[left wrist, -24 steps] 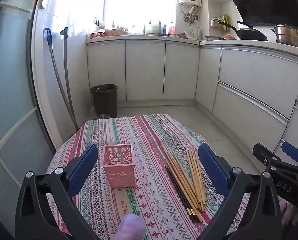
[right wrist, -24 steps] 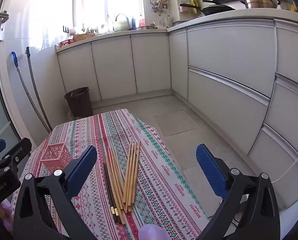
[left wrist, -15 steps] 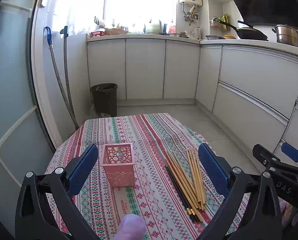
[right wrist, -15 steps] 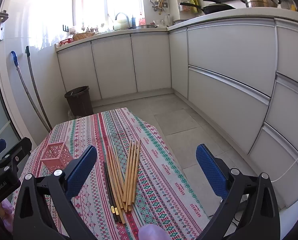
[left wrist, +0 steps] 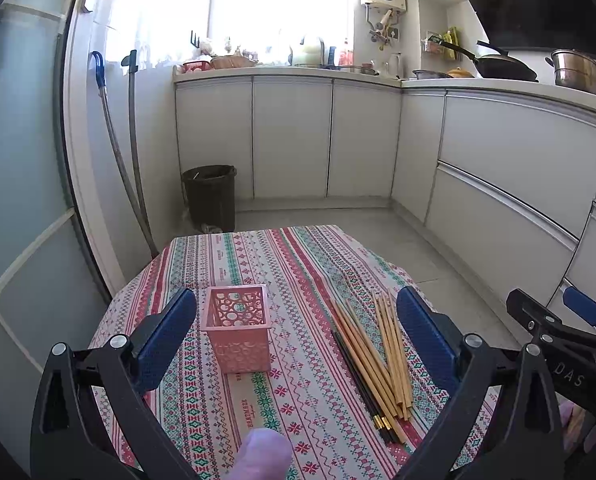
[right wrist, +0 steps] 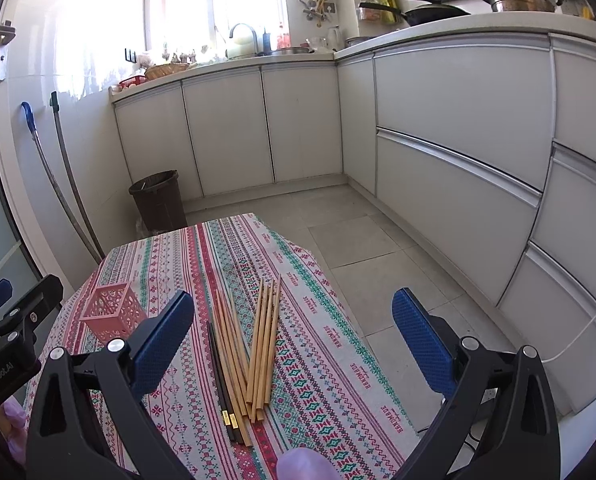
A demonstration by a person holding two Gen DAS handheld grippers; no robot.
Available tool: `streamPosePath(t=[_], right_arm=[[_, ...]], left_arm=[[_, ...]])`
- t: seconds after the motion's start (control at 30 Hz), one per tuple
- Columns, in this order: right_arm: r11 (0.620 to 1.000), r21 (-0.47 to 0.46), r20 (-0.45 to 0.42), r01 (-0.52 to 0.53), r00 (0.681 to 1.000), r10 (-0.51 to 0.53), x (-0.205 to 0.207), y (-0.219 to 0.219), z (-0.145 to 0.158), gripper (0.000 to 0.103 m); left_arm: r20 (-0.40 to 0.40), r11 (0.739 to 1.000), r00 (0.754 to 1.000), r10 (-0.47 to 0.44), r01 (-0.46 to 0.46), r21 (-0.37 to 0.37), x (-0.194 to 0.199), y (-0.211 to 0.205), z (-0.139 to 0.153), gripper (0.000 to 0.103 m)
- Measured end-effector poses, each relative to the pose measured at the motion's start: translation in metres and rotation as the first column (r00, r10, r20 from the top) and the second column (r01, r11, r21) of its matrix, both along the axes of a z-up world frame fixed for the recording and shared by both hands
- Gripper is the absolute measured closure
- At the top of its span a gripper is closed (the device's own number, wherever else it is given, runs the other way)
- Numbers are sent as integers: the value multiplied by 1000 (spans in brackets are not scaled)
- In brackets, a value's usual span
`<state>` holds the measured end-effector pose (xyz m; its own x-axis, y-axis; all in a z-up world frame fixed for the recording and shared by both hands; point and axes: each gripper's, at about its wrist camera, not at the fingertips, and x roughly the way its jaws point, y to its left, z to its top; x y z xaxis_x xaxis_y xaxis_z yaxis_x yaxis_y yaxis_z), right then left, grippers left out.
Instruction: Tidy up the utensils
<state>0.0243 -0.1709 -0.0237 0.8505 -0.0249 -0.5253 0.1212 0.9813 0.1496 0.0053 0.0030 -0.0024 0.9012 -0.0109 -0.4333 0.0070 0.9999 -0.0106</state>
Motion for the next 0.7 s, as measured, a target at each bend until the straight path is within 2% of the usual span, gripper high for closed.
streamPosePath(t=[0.7], right_arm=[[1000, -3, -7, -6, 1000, 6, 1, 2, -1, 6]], left_arm=[[-6, 1000, 1000, 13, -13, -3, -2, 2, -10, 7]])
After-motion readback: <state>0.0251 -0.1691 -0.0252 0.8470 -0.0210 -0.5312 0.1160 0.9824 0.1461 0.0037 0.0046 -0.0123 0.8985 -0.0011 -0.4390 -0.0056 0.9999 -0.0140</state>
